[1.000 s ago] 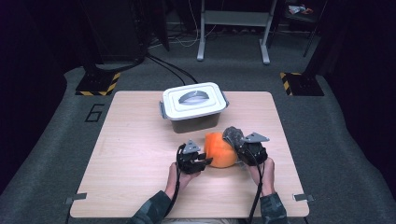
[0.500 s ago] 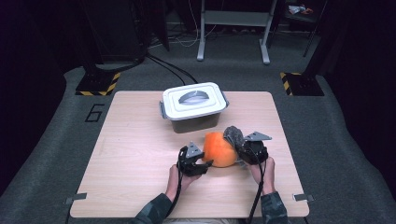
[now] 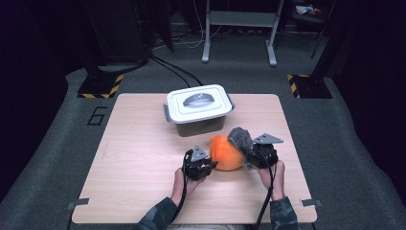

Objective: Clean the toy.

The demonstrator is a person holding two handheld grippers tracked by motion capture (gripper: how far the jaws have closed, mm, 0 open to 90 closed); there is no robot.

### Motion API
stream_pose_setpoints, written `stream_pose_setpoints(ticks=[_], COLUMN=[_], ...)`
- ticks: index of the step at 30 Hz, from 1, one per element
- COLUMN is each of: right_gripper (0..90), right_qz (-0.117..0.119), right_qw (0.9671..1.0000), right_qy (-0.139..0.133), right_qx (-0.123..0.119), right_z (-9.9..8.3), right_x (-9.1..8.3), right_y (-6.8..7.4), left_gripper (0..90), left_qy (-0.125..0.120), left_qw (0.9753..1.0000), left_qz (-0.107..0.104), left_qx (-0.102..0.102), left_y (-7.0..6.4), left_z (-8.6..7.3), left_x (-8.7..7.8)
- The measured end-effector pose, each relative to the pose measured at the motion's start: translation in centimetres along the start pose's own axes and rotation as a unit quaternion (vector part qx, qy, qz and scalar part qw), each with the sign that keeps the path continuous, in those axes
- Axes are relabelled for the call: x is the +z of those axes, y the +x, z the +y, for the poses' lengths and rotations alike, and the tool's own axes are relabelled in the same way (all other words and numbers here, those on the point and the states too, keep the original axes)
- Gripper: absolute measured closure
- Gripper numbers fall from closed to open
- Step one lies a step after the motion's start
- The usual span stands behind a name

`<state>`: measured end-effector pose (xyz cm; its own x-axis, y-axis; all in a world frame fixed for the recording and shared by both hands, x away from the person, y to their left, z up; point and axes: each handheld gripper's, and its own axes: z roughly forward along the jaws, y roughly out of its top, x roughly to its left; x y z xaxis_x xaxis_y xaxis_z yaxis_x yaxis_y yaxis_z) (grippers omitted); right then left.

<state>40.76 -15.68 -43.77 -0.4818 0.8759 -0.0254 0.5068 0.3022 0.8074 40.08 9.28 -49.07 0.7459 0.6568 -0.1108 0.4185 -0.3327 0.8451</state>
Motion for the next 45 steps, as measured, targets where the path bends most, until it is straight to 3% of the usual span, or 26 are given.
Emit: stream_pose_setpoints(ticks=[6,12,22,28,29,42,45], right_gripper=[68.7,68.6,68.5,68.7,68.8,69.5,69.8], right_qz=[0.021,0.017,-0.001,-0.012,-0.015,-0.047,-0.042], right_qw=[0.9993,0.9983,0.9991,0.9996,0.9994,0.9969,0.9960], right_qy=[-0.011,0.004,0.013,0.019,0.021,0.059,0.074], right_qx=[-0.028,-0.056,-0.040,-0.015,-0.021,0.021,0.029], right_z=[1.5,1.8,0.8,-0.1,-0.2,-2.3,-2.8], right_x=[-0.7,0.6,0.8,0.9,0.9,2.1,2.8], right_y=[2.4,3.6,1.9,0.6,0.4,-1.7,-2.2], left_gripper=[76.9,77.4,77.2,76.7,76.7,76.5,76.5], left_qy=[-0.010,-0.009,-0.010,-0.009,-0.011,-0.008,-0.007], left_qw=[0.9998,0.9998,0.9998,0.9999,0.9999,0.9999,0.9999], left_qz=[-0.003,-0.007,-0.011,-0.011,-0.011,-0.013,-0.013], left_qx=[0.019,0.018,0.010,0.009,0.005,0.001,0.001], left_y=[-0.8,-0.7,-0.5,-0.4,-0.4,-0.1,-0.1], left_z=[0.8,0.8,0.5,0.4,0.3,0.2,0.1], left_x=[-0.6,-0.8,-0.6,-0.5,-0.5,-0.5,-0.4])
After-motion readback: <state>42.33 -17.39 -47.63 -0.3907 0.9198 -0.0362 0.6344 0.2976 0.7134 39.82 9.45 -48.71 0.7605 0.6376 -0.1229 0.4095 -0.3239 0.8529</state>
